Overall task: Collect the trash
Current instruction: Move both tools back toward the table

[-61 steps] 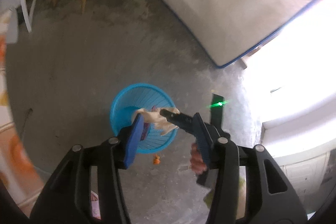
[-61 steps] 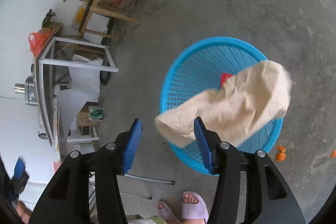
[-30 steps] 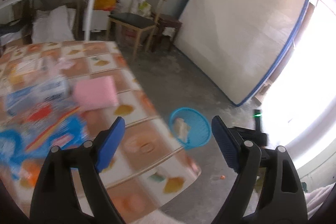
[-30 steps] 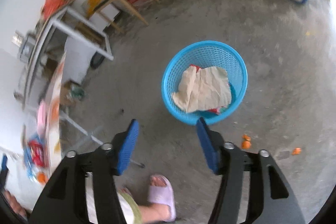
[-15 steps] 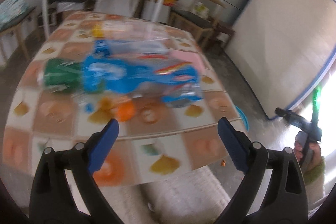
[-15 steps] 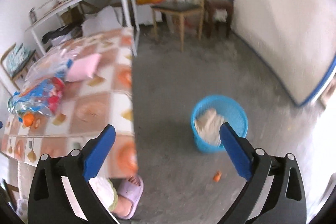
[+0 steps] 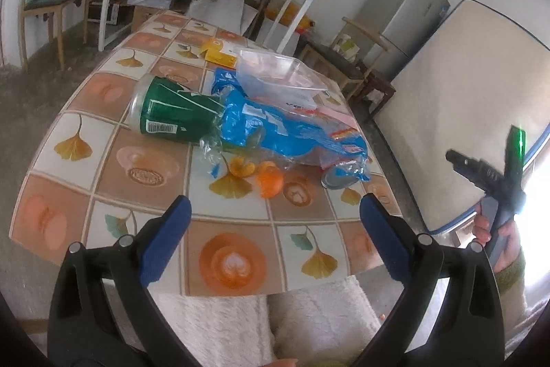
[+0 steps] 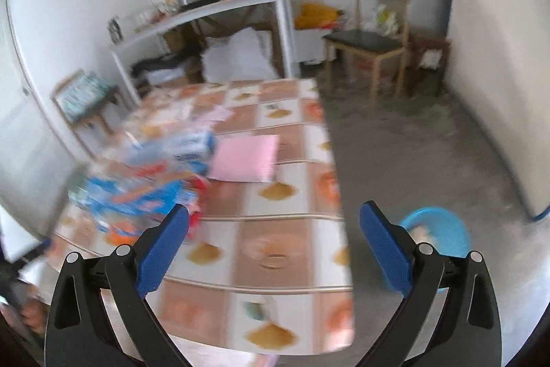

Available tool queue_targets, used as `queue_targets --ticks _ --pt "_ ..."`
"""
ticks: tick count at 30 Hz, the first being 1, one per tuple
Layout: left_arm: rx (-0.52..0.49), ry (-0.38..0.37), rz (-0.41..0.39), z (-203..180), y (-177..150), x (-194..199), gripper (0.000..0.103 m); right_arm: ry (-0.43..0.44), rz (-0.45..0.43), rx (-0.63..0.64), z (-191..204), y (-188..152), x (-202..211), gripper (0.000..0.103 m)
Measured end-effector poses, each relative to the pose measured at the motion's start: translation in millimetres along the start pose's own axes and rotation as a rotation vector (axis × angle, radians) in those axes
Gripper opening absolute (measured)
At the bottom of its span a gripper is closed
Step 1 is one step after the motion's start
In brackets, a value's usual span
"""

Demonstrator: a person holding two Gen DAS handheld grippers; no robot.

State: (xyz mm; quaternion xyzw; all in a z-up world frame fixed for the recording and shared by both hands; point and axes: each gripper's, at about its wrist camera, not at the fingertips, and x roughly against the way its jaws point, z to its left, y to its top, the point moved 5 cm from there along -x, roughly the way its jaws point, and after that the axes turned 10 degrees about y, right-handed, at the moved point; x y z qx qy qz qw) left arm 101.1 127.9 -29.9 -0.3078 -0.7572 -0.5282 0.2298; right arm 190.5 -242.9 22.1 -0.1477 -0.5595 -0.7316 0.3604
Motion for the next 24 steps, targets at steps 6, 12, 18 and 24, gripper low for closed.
queue_targets --ticks 6,12,18,24 --pt "-0.027 -0.081 -0.063 -2 5 -9 0.095 0.207 0.120 -0.138 17 -5 -50 0.097" --pt "-0.085 -0.107 -0.035 -15 12 -36 0.095 0.283 0.184 0.025 69 12 -89 0.097" --pt "-0.017 -0.191 -0.001 -22 21 -56 0.094 0.313 0.355 0.136 110 51 -140 0.096" --pt "0.088 -0.258 0.038 -26 18 -78 0.091 0.339 0.535 -0.036 94 54 -187 0.096"
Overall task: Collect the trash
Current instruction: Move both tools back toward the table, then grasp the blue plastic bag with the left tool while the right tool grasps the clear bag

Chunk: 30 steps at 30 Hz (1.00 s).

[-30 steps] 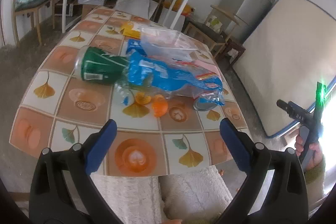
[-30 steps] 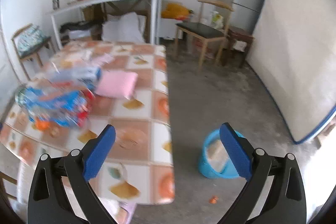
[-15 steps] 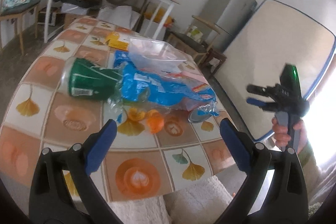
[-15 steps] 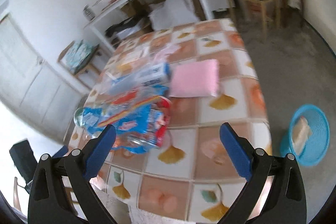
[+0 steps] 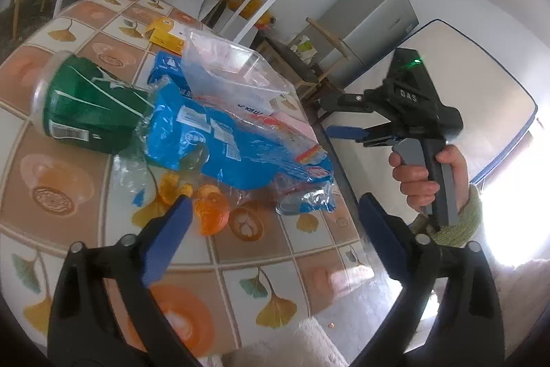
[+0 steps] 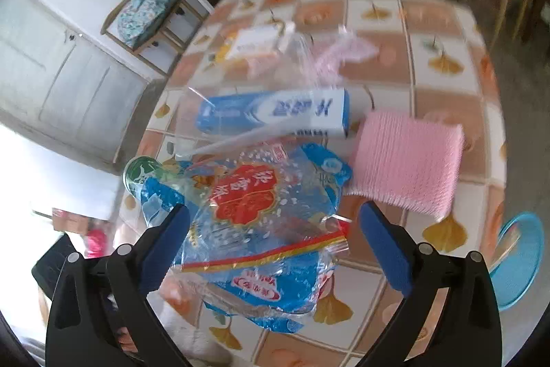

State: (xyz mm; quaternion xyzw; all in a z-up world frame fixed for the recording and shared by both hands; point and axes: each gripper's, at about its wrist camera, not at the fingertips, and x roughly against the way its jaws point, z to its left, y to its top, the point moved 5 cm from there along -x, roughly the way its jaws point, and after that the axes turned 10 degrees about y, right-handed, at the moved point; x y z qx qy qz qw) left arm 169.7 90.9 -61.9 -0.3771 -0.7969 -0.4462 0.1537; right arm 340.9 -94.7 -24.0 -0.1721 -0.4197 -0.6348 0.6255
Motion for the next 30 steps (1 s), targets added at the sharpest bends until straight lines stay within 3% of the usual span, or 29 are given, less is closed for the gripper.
queue_targets --ticks 8,13,16,22,30 --pt "0.100 0.005 0.074 11 -2 -38 0.054 0.059 0.025 -0.128 -26 -8 -17 0.087" --pt "0.091 -0.002 0.066 8 0 -40 0.019 0.083 -0.020 -0.123 -26 -14 -7 0.085" --pt "0.065 -0.007 0.049 3 1 -36 0.004 0.070 -0.033 -0.093 -23 -16 0 0.085" --pt "0.030 -0.011 0.040 -4 -2 -34 0.000 0.046 -0.009 -0.098 -26 -9 -4 0.080" --pt "0.011 0.012 0.042 -8 -4 -36 0.000 0.096 0.032 -0.133 -32 -6 -22 0.055"
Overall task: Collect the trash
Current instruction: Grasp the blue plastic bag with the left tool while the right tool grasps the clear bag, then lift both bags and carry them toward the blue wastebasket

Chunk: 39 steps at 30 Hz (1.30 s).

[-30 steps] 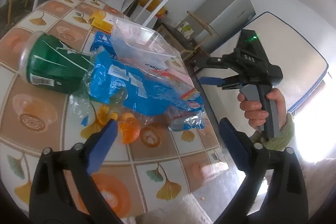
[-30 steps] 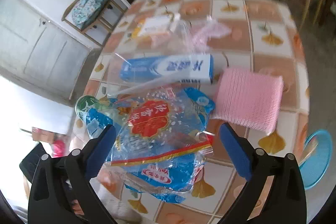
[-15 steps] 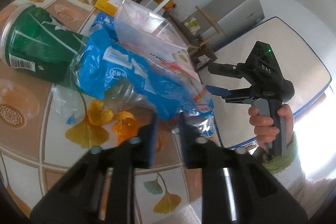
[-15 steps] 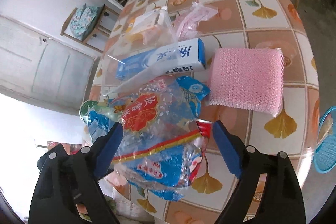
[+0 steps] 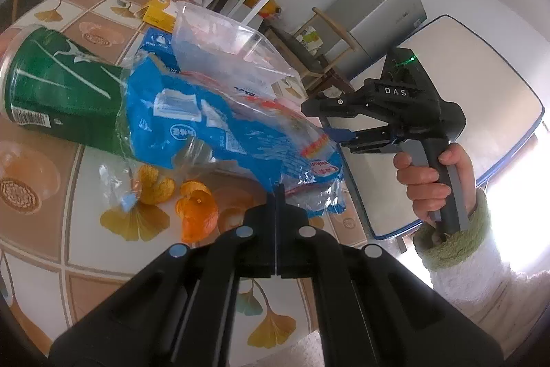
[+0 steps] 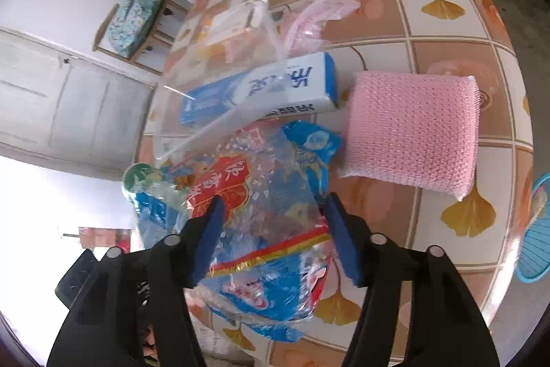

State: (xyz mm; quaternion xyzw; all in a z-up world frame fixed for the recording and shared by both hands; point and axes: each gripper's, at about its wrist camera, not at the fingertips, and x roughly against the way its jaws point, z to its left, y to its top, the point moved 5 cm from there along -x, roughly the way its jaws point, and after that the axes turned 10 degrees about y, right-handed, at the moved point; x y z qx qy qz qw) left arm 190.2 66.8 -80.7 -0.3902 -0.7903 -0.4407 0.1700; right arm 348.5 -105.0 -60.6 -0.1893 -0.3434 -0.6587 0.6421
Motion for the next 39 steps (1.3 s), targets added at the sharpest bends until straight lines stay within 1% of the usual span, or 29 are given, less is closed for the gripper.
queue_targets --ticks 3,4,6,8,13,15,17,23,29,33,36,39 --pt "-0.012 0.002 -0.001 -2 -2 1 0.000 0.019 -0.016 0.007 3 -2 6 0.048" --pt "-0.015 0.000 -0.001 -3 -2 1 0.000 0.023 -0.020 0.008 4 -3 8 0.047" --pt "-0.023 -0.001 0.000 -5 -4 0 0.000 0.035 -0.023 0.012 5 -5 10 0.041" --pt "-0.027 -0.002 0.003 -6 -4 -1 0.000 0.052 -0.024 0.012 6 -6 12 0.038" --pt "-0.030 0.003 0.005 -6 -4 -4 0.000 0.087 -0.017 0.009 6 -9 12 0.024" --pt "-0.033 0.007 0.003 -6 -3 -4 0.000 0.099 -0.032 0.007 5 -10 16 0.014" --pt "-0.030 0.009 0.004 -3 -1 -4 0.000 0.106 -0.048 0.007 4 -12 20 0.011" --pt "-0.043 0.005 -0.011 -5 -1 4 0.000 0.132 -0.104 0.022 3 -30 46 0.008" --pt "-0.074 0.008 -0.038 -9 -2 16 0.000 0.171 -0.194 0.027 1 -54 89 0.006" --pt "-0.079 -0.004 -0.033 -15 -5 22 0.000 0.167 -0.235 -0.003 -15 -75 110 0.006" --pt "-0.122 -0.026 -0.041 -30 -12 32 0.000 0.171 -0.264 -0.034 -30 -95 121 0.006" --pt "-0.190 -0.053 -0.037 -51 -24 41 0.000 0.178 -0.305 -0.074 -47 -120 131 0.006"
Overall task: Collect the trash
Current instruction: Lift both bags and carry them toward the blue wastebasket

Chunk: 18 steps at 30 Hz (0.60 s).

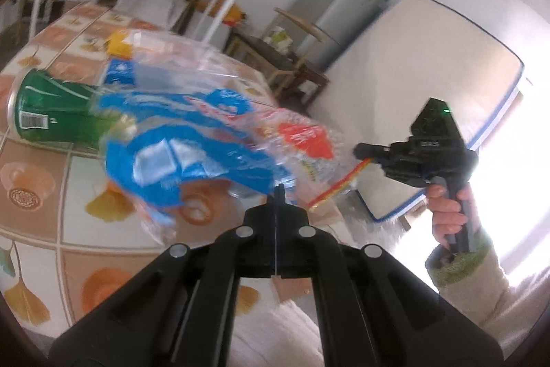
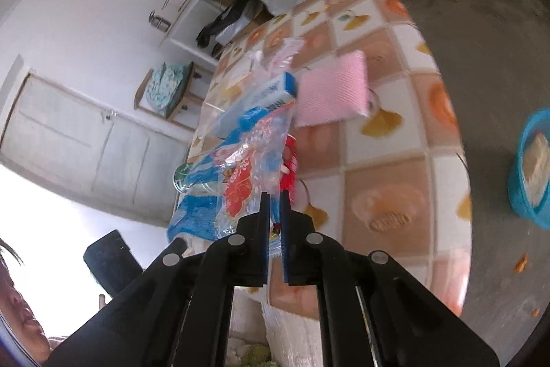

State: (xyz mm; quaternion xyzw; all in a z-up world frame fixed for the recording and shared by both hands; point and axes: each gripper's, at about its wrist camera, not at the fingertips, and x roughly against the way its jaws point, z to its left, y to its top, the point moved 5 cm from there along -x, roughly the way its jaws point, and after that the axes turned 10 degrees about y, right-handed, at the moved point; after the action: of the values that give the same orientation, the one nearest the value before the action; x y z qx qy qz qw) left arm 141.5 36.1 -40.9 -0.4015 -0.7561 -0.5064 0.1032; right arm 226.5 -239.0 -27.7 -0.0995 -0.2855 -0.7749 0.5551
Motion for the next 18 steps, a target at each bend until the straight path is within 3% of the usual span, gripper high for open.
queue_targets --ticks 5,9,11,13,18 --pt "-0.084 -0.020 0.114 -30 -32 -5 0.000 -0.018 -0.045 -0.042 -23 -30 19 0.006" --pt "-0.112 0.018 0.229 -34 -63 -19 0.000 -0.059 -0.052 -0.076 -46 -54 23 0.006" --pt "-0.125 0.047 0.282 -32 -75 -22 0.014 -0.067 -0.053 -0.092 -58 -61 24 0.006" --pt "-0.141 0.086 0.298 -29 -78 -18 0.044 -0.069 -0.054 -0.111 -68 -66 25 0.006" --pt "-0.197 0.069 0.233 -28 -63 13 0.067 -0.071 -0.068 -0.125 -84 -70 27 0.006"
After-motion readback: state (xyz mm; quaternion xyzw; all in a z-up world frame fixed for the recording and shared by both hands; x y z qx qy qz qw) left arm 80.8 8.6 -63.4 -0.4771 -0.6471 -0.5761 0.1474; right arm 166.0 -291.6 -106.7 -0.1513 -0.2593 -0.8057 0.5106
